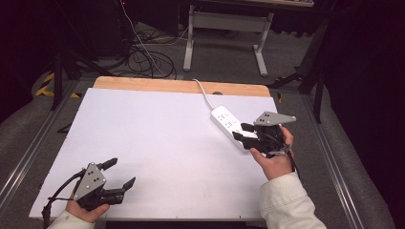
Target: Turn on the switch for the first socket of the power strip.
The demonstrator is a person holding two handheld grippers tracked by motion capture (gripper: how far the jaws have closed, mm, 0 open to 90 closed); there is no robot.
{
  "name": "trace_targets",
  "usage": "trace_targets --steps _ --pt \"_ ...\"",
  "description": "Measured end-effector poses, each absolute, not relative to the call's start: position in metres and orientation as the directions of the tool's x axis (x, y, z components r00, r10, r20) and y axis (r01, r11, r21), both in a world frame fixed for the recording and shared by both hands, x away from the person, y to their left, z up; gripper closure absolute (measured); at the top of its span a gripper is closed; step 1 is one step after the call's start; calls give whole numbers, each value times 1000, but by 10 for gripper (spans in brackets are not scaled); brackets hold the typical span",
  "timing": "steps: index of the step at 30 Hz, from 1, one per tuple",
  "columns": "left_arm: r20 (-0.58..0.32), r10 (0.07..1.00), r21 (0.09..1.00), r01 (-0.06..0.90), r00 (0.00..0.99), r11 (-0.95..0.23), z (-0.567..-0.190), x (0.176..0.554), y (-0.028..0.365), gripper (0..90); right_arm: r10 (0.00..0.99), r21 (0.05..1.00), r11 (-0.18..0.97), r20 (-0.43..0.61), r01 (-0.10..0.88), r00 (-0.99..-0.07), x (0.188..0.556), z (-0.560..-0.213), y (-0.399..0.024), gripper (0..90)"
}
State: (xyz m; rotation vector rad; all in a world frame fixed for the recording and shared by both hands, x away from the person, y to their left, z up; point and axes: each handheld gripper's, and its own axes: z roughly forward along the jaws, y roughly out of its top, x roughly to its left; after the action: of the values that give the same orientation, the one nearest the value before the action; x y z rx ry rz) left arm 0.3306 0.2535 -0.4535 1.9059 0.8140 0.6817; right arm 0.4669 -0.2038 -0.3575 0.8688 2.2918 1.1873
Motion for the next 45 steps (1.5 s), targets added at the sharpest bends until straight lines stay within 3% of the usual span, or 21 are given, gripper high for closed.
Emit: trace_targets --steps 18,28,45 --pt "126 781 897 266 612 -354 -454 325 257 182 701 826 435 -60 359 -711 501 -353 -198 652" --pt "132 777 897 260 615 -358 -454 326 256 182 738 810 431 -63 398 -671 529 -367 -190 900" --pt "129 775 897 261 618 -357 -454 327 256 182 808 804 345 9 484 -589 578 -406 -187 900"
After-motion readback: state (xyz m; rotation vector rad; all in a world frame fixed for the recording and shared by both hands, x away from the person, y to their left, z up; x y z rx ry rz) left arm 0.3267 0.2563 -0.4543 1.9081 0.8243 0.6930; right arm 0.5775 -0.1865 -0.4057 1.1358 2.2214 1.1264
